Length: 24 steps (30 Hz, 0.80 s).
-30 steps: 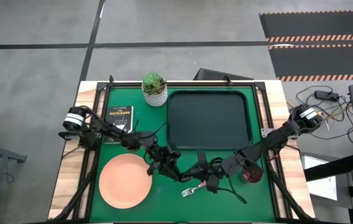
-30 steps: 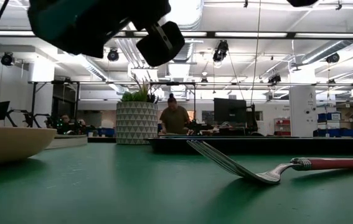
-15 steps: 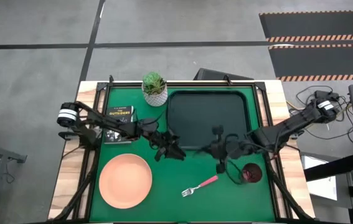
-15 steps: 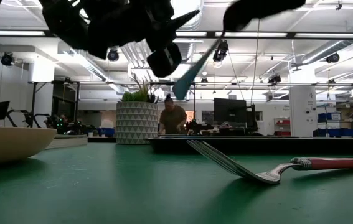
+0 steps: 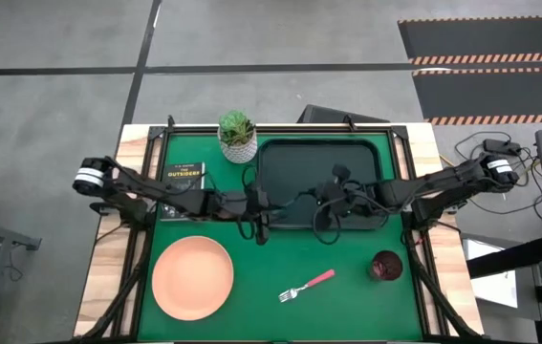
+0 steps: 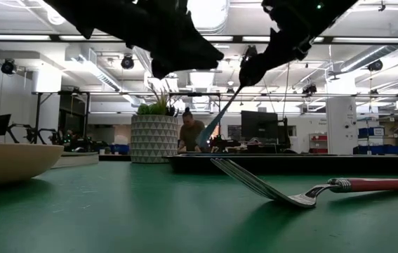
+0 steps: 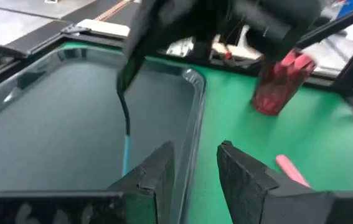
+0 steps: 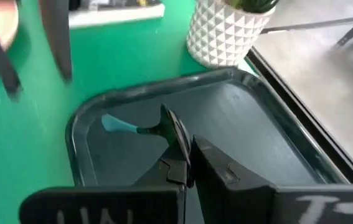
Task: Pick and place plate/cup/fork/spoon on tray
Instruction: Put the blue spoon on the tray
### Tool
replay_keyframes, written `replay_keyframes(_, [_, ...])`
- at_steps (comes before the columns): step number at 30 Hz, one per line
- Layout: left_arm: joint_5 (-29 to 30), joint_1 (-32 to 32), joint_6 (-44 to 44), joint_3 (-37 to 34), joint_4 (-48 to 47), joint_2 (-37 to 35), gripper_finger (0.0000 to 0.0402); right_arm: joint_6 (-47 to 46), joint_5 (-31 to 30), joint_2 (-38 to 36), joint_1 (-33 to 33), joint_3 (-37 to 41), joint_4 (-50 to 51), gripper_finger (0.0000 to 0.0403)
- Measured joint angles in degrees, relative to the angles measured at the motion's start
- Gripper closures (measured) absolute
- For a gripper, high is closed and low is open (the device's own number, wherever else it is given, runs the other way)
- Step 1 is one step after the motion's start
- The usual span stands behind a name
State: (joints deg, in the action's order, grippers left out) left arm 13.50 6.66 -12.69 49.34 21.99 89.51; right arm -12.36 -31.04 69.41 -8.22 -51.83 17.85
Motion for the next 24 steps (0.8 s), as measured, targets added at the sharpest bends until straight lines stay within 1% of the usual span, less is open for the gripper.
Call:
replay_keyframes(3, [3.05, 0.04, 2.51, -0.02, 2.01, 1.84, 0.0300, -1.34, 0.05, 0.08, 0.40, -0.02, -0.65, 0.0394])
replay_keyframes(7, [8.15, 0.29, 10.22, 0.26, 6.63, 5.44, 0.0300, -3.57, 0.08, 0.09, 0.38, -0.02, -1.74, 0.0394])
replay_keyframes(10, [12.03, 0.68, 14.36, 1.08, 9.31, 7.27, 0.0300, -5.67, 0.12, 0.09, 0.38, -0.02, -3.29, 0.0394])
replay_keyframes(11, [13.61, 0.71, 15.04, 1.61, 9.73, 7.55, 0.0300, -6.97, 0.05, 0.09, 0.38, -0.02, -3.73, 0.0394])
replay_keyframes(14, [21.24, 0.67, 16.37, 2.15, 9.93, 8.54, 0.0300, -9.83, -0.03, 0.09, 0.38, -0.02, -4.18, 0.0394])
replay_keyframes(15, [22.70, 0.61, 16.65, 2.14, 9.62, 8.78, 0.0300, -10.39, -0.05, 0.10, 0.38, -0.02, -4.43, 0.0394])
replay_keyframes(24, [22.40, 0.72, 17.56, 1.86, 10.59, 9.20, 0.0300, -11.29, -1.20, 0.13, 0.36, -0.02, -8.03, 0.0394])
